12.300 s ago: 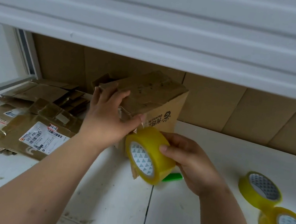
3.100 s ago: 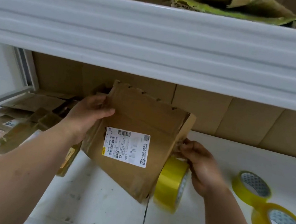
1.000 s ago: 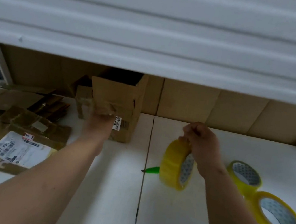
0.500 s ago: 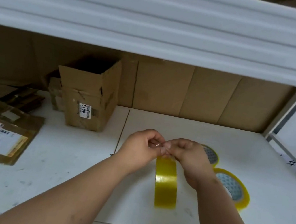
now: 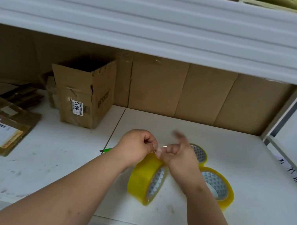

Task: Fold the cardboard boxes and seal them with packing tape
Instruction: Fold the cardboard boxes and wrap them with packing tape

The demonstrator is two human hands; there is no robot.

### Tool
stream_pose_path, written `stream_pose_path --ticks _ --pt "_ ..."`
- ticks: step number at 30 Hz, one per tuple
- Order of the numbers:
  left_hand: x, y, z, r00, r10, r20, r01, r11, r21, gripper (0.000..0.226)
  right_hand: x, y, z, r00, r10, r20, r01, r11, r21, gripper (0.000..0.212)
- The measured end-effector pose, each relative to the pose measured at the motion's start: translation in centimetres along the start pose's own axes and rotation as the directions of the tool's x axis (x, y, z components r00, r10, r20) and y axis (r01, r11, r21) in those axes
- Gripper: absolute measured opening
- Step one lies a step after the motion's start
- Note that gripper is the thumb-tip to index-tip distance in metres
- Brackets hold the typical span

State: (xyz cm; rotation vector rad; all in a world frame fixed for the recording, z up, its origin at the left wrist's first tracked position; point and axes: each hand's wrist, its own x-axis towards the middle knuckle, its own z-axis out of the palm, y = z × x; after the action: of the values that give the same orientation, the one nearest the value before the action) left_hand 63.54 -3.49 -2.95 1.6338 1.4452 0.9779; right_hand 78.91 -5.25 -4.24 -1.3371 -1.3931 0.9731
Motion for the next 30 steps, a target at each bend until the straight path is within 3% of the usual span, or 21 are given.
stream_pose_path --ticks 2,4,8,11,14,17,20,23,26,30 --pt "-0.1 -0.3 0.3 0.997 -0.077 -0.011 0.076 0.992 -0.101 0.021 0.1 0.2 -0.7 0.999 -0.019 -0.044 0.017 0.999 -0.050 0.082" --pt "-0.2 -0.6 0.4 0.982 -0.185 -0.031 0.169 0.942 -0.289 0.020 -0.1 0.4 -1.0 1.000 -0.003 -0.003 0.003 0.998 -0.057 0.089" --pt "-0.2 -1.3 1.1 0.937 -0.351 0.006 0.265 0.696 -0.668 0.016 -0.7 1.6 -1.2 0.991 0.111 0.080 -0.086 0.958 -0.273 0.091" --pt "-0.5 -2.5 1.9 0.914 -0.405 0.025 0.296 0.624 -0.724 0.012 -0.2 1.7 -0.8 0.988 0.109 0.109 -0.055 0.909 -0.412 0.076" --pt "-0.8 -4.3 1.6 0.896 -0.444 -0.020 0.343 0.720 -0.604 0.011 -0.2 1.3 0.8 0.968 0.095 0.233 0.048 0.841 -0.539 0.070" --pt "-1.3 -6.5 0.3 0.891 -0.441 -0.104 0.405 0.878 -0.256 0.021 -0.7 1.5 2.9 0.931 0.094 0.352 0.203 0.669 -0.715 0.068" --pt "-2.1 -7.9 -1.4 0.910 -0.396 -0.125 0.407 0.910 0.083 0.027 -0.9 2.4 4.2 0.900 0.169 0.401 0.248 0.557 -0.792 0.068" --pt "-2.6 -8.5 -3.8 0.914 -0.352 -0.202 0.384 0.911 0.150 0.025 0.0 2.2 4.5 0.897 0.217 0.385 0.232 0.510 -0.828 0.071" --pt "-3.0 -9.0 -6.2 0.914 -0.290 -0.282 0.357 0.907 0.223 0.023 1.3 0.9 5.6 0.940 0.132 0.315 0.244 0.386 -0.890 0.067" --pt "-4.0 -9.9 -10.3 0.896 -0.242 -0.372 0.358 0.889 0.286 0.027 2.4 -0.2 9.8 0.954 -0.021 0.299 0.275 0.453 -0.848 0.046"
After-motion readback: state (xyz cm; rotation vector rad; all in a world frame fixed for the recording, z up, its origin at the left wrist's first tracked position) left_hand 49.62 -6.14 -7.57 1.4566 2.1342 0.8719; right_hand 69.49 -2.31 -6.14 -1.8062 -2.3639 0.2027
